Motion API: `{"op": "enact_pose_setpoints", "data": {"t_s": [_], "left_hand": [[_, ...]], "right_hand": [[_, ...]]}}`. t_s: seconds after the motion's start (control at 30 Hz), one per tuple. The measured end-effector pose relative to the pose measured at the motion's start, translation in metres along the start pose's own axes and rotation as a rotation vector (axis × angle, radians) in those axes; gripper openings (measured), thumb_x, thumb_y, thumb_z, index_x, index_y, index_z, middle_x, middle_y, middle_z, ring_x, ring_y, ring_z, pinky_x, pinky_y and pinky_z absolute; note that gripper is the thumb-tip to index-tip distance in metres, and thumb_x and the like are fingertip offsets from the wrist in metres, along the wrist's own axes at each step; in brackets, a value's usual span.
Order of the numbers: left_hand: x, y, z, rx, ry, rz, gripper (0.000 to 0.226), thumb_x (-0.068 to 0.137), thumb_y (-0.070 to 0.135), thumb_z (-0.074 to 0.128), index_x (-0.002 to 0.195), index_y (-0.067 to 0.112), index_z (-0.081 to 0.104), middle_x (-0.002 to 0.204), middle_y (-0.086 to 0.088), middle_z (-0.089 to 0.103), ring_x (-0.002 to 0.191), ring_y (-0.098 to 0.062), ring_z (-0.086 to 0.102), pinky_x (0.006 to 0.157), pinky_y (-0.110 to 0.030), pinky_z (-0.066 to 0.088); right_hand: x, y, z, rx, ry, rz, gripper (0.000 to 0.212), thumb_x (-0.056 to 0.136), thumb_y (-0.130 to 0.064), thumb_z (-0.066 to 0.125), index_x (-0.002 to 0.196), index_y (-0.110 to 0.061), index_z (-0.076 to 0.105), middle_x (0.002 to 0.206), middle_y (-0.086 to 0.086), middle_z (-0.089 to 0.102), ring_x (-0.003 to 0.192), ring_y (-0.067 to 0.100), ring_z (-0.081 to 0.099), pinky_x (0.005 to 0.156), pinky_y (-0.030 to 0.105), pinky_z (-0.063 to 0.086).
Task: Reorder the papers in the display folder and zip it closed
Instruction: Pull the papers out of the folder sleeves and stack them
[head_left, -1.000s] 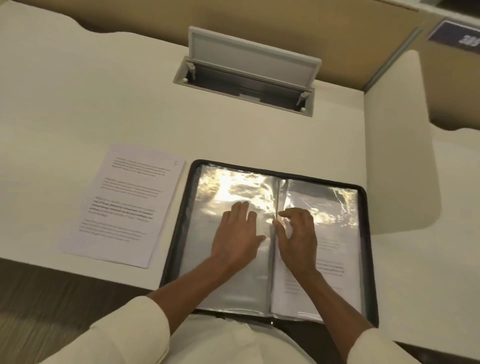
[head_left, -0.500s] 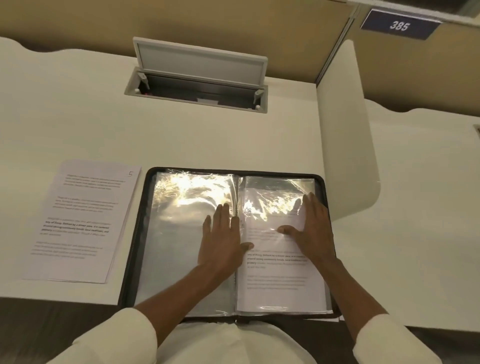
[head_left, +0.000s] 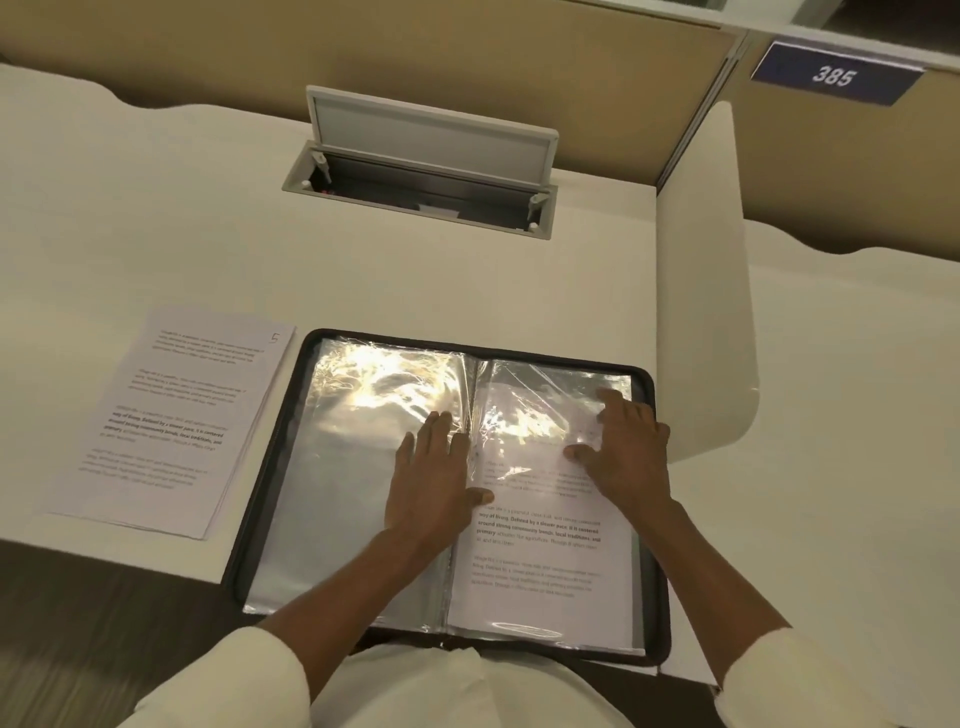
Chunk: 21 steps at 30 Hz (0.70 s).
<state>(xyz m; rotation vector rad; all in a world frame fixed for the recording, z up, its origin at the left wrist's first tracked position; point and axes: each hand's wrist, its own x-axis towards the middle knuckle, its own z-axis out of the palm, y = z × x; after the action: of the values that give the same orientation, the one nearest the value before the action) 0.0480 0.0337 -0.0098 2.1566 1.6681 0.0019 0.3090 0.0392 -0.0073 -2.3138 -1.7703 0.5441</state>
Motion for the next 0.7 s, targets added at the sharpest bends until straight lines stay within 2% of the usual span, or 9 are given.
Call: {"op": "enact_pose_setpoints", "data": {"t_s": [0.13, 0.2, 0.27, 0.37, 0.43, 0.5, 0.57, 0.63, 0.7], "left_hand": [[0.001, 0.002, -0.002, -0.002, 0.012, -0.014, 0.087, 0.082, 0.066, 0.077, 0.148, 0.016, 0.049, 0.169, -0.007, 0.028, 0.16, -0.027, 0.02, 0.128, -0.049, 0.025], [0.002, 0.003, -0.002, -0.011, 0.02, -0.026, 0.085, 0.082, 0.065, 0.079, 0.146, 0.016, 0.051, 0.167, -0.006, 0.03, 0.158, -0.026, 0.024, 0.127, -0.047, 0.027], [0.002, 0.004, -0.003, -0.024, 0.026, -0.024, 0.083, 0.081, 0.063, 0.08, 0.145, 0.017, 0.053, 0.166, -0.004, 0.031, 0.157, -0.025, 0.025, 0.127, -0.046, 0.027], [0.0, 0.004, -0.004, -0.046, 0.028, -0.013, 0.081, 0.083, 0.06, 0.081, 0.145, 0.017, 0.053, 0.166, -0.005, 0.031, 0.158, -0.026, 0.024, 0.128, -0.046, 0.026], [-0.003, 0.005, -0.002, -0.049, 0.034, -0.012, 0.076, 0.086, 0.057, 0.08, 0.144, 0.016, 0.053, 0.166, -0.006, 0.031, 0.158, -0.026, 0.023, 0.127, -0.046, 0.027], [-0.008, 0.01, -0.001, -0.091, 0.045, -0.02, 0.067, 0.09, 0.058, 0.076, 0.139, 0.017, 0.057, 0.165, -0.006, 0.034, 0.158, -0.026, 0.024, 0.125, -0.046, 0.03], [-0.017, 0.022, -0.006, -0.2, 0.055, -0.051, 0.062, 0.092, 0.069, 0.064, 0.13, 0.02, 0.06, 0.158, -0.002, 0.043, 0.152, -0.022, 0.033, 0.12, -0.045, 0.037], [-0.027, 0.039, -0.017, -0.319, 0.083, -0.096, 0.068, 0.091, 0.085, 0.042, 0.12, 0.026, 0.061, 0.138, 0.008, 0.057, 0.135, -0.015, 0.049, 0.105, -0.042, 0.048], [-0.035, 0.059, -0.034, -0.444, 0.095, -0.137, 0.079, 0.087, 0.094, 0.027, 0.119, 0.031, 0.06, 0.124, 0.017, 0.061, 0.119, -0.008, 0.057, 0.096, -0.039, 0.051]], "right_hand": [[-0.016, 0.003, -0.001, 0.228, 0.065, 0.114, 0.07, 0.084, -0.024, 0.087, 0.143, -0.02, 0.049, 0.121, 0.002, 0.06, 0.114, 0.027, 0.059, 0.089, 0.035, 0.044], [-0.024, 0.002, -0.004, 0.35, 0.108, 0.195, 0.071, 0.082, -0.019, 0.088, 0.14, -0.02, 0.048, 0.121, 0.0, 0.052, 0.103, 0.022, 0.061, 0.084, 0.032, 0.045], [-0.033, 0.0, -0.008, 0.46, 0.101, 0.302, 0.076, 0.078, -0.019, 0.093, 0.138, -0.021, 0.046, 0.117, -0.003, 0.057, 0.099, 0.018, 0.061, 0.085, 0.036, 0.052], [-0.05, 0.002, -0.013, 0.693, -0.042, 0.475, 0.068, 0.079, -0.022, 0.093, 0.131, -0.019, 0.05, 0.105, 0.0, 0.071, 0.092, 0.022, 0.072, 0.083, 0.043, 0.061], [-0.061, 0.002, -0.017, 0.893, -0.16, 0.518, 0.042, 0.082, -0.018, 0.09, 0.116, -0.012, 0.066, 0.095, 0.003, 0.079, 0.082, 0.024, 0.078, 0.071, 0.033, 0.064], [-0.072, 0.004, -0.021, 0.948, -0.222, 0.435, 0.018, 0.086, -0.017, 0.086, 0.095, -0.004, 0.077, 0.088, 0.003, 0.08, 0.078, 0.018, 0.078, 0.067, 0.021, 0.058], [-0.081, 0.0, -0.026, 0.92, -0.278, 0.281, 0.017, 0.089, -0.019, 0.082, 0.086, -0.003, 0.079, 0.087, 0.007, 0.078, 0.078, 0.017, 0.076, 0.074, 0.025, 0.056], [-0.09, -0.01, -0.033, 0.964, -0.349, 0.165, 0.005, 0.09, -0.013, 0.08, 0.094, -0.013, 0.083, 0.095, 0.002, 0.08, 0.092, 0.019, 0.076, 0.083, 0.031, 0.059], [-0.095, -0.022, -0.036, 1.047, -0.406, 0.077, 0.023, 0.088, -0.005, 0.08, 0.109, -0.014, 0.081, 0.108, 0.0, 0.08, 0.108, 0.018, 0.073, 0.092, 0.033, 0.056]]}}
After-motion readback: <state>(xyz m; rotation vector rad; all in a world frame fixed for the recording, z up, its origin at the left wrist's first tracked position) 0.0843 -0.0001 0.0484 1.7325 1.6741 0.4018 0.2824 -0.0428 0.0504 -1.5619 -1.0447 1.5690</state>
